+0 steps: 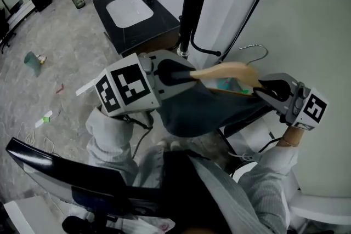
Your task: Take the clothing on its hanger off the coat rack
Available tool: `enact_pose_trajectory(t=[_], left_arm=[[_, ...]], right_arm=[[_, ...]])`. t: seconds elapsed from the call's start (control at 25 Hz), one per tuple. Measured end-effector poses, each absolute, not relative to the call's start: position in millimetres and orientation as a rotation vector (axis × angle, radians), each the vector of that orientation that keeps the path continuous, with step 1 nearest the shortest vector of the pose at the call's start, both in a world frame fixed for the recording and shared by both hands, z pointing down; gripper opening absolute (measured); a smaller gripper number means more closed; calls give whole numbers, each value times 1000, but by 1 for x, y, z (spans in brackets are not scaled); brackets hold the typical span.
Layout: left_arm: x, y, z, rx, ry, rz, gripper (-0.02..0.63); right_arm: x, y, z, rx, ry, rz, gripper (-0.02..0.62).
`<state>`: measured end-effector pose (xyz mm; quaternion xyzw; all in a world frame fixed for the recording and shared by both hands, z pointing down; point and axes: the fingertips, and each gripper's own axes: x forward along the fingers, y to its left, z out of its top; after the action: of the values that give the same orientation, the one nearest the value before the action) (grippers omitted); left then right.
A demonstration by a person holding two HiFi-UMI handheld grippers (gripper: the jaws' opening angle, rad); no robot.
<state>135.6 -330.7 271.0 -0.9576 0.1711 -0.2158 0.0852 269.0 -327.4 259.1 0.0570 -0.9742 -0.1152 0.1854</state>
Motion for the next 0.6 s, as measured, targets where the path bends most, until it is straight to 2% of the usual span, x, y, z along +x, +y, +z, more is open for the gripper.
enact_pose_trajectory(t=[0.6], left_arm=[[133, -332, 272, -2843, 532, -662, 75]], right_arm=[[266, -332, 262, 148, -2747, -334, 60]])
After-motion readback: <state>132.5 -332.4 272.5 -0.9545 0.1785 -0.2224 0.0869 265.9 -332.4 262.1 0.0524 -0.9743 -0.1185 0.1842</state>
